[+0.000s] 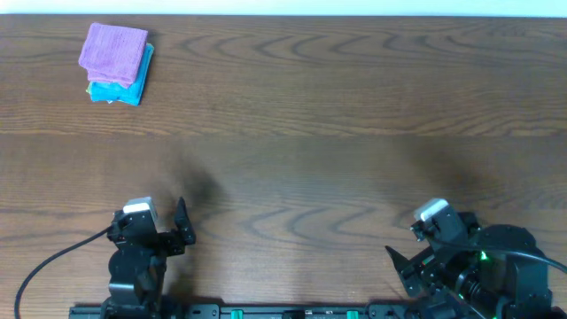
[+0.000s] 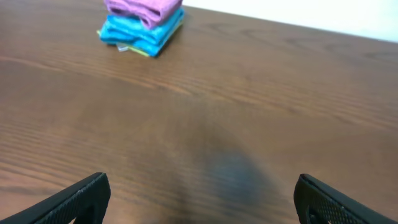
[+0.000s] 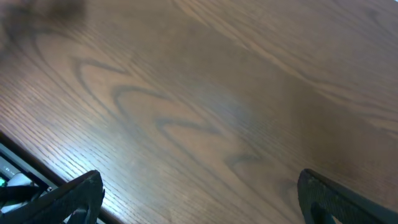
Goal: Fold the cloth
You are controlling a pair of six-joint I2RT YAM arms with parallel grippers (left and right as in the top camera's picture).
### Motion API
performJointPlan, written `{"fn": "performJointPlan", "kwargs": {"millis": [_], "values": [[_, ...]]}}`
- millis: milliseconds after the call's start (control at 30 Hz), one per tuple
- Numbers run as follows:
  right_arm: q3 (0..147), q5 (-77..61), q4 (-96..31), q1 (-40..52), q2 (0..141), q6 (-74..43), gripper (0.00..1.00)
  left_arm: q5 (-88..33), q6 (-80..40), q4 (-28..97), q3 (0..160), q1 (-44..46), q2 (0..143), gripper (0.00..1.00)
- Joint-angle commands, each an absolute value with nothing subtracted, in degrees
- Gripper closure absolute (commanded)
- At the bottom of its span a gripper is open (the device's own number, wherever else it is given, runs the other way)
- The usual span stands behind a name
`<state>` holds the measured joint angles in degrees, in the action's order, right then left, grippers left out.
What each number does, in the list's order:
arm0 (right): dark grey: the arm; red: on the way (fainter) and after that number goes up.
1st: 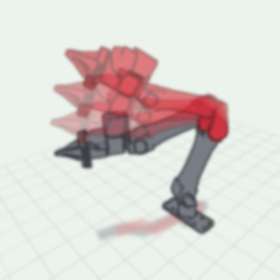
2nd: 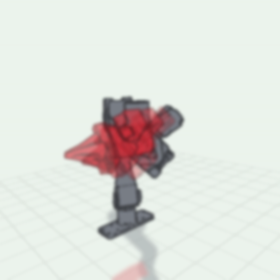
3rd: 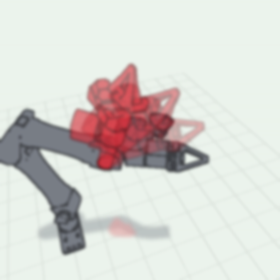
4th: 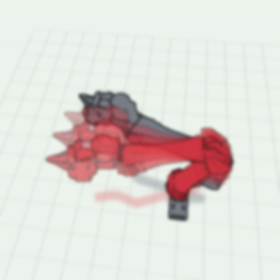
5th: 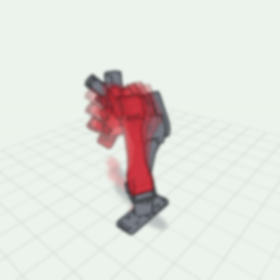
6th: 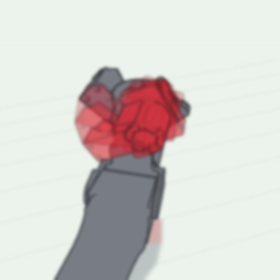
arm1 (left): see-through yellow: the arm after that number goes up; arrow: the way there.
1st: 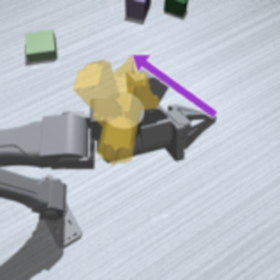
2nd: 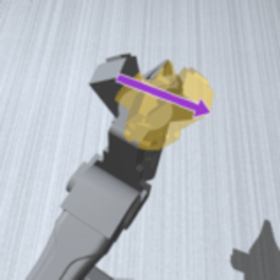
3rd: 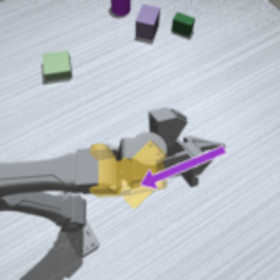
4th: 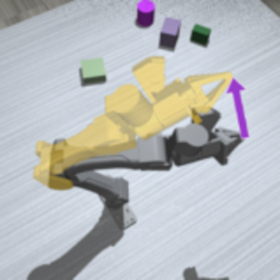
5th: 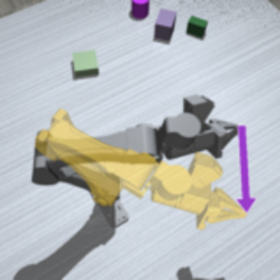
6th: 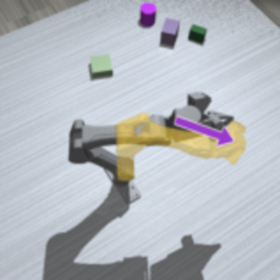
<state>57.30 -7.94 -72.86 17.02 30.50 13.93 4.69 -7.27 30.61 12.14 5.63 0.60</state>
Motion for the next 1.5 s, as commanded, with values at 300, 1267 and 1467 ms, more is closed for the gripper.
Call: {"fn": "performJointPlan", "kwargs": {"millis": [300,1267,1467], "values": [[57.43,-8.16,-72.99,16.32,30.33,14.22,0.01,1.87,-7.29,29.95,8.14,5.23,0.21,0.04],[50.7,-7.11,-63.35,12.99,23.2,14.85,0.01,1.87,-7.29,29.95,8.14,5.23,0.21,0.05],[35.59,-8.67,-50.87,10.79,12.05,14.83,0.01,1.87,-7.29,29.95,8.14,5.23,0.21,0.05]]}}
